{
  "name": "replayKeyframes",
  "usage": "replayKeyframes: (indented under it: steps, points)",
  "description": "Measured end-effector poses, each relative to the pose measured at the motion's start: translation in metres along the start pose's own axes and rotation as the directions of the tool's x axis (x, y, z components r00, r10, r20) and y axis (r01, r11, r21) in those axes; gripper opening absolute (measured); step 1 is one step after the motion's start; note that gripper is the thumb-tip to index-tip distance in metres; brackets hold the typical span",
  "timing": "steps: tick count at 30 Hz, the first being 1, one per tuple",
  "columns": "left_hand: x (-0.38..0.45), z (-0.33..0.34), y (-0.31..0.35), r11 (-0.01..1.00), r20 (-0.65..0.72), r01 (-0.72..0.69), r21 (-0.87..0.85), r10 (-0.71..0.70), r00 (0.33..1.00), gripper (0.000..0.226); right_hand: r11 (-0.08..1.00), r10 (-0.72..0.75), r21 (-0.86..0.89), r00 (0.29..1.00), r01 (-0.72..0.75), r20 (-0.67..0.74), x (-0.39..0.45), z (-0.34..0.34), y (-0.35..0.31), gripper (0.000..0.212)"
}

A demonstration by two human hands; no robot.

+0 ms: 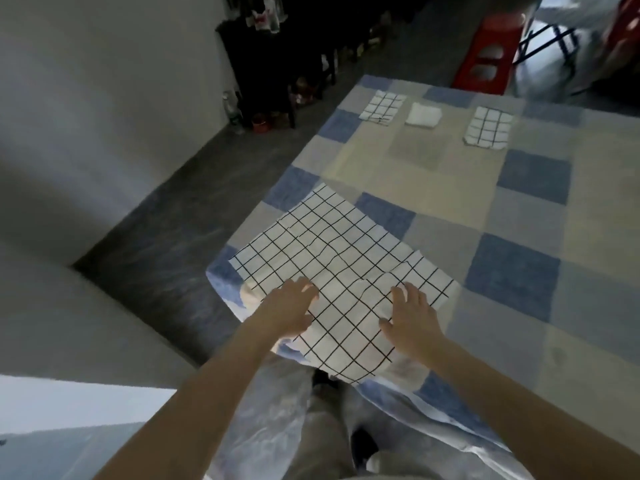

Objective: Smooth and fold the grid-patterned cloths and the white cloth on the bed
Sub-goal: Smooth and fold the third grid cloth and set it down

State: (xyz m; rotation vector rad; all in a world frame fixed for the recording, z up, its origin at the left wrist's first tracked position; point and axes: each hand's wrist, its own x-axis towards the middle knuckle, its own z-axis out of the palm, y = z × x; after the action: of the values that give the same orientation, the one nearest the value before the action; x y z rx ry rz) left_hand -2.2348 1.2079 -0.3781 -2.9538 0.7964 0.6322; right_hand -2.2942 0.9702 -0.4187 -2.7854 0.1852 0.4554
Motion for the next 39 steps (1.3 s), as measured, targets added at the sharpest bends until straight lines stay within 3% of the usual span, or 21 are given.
replayKeyframes:
  steps: [7, 12, 16, 19, 27, 34, 36, 39]
  points:
    - [0.088, -0.006, -0.025, 0.982, 0.038, -0.175, 0.064, 0.173, 0.984, 0.068, 0.976, 0.199, 0.095, 0.98, -0.195, -0.029, 0.042, 0.002, -0.008, 0.07]
    - [0.159, -0.013, -0.052, 0.945, 0.035, -0.327, -0.012, 0.328, 0.944, 0.064, 0.927, 0.353, 0.126, 0.935, -0.353, 0.026, 0.057, 0.01, 0.003, 0.069]
    - [0.207, -0.012, -0.073, 0.899, 0.119, -0.436, 0.049, 0.428, 0.896, 0.069, 0.911, 0.399, 0.087, 0.914, -0.404, 0.07, 0.066, 0.012, 0.007, 0.071]
    - [0.221, -0.002, -0.08, 0.886, 0.229, -0.459, 0.072, 0.433, 0.872, 0.078, 0.904, 0.415, 0.081, 0.907, -0.42, 0.071, 0.067, 0.011, 0.005, 0.071]
    - [0.242, 0.002, -0.077, 0.897, 0.263, -0.439, 0.053, 0.412, 0.873, 0.088, 0.808, 0.589, 0.09, 0.805, -0.583, -0.075, 0.091, -0.014, 0.025, 0.079]
    - [0.262, -0.007, -0.066, 0.91, 0.225, -0.415, 0.02, 0.4, 0.888, 0.088, 0.758, 0.645, 0.133, 0.764, -0.638, -0.008, 0.109, -0.034, 0.044, 0.031]
    - [0.264, -0.006, -0.064, 0.913, 0.203, -0.407, 0.008, 0.397, 0.895, 0.089, 0.733, 0.648, 0.26, 0.762, -0.628, 0.016, 0.113, -0.043, 0.054, 0.023]
    - [0.27, -0.003, -0.061, 0.913, 0.108, -0.406, 0.02, 0.402, 0.909, 0.088, 0.607, 0.686, 0.491, 0.724, -0.625, 0.073, 0.119, -0.063, 0.078, 0.019]
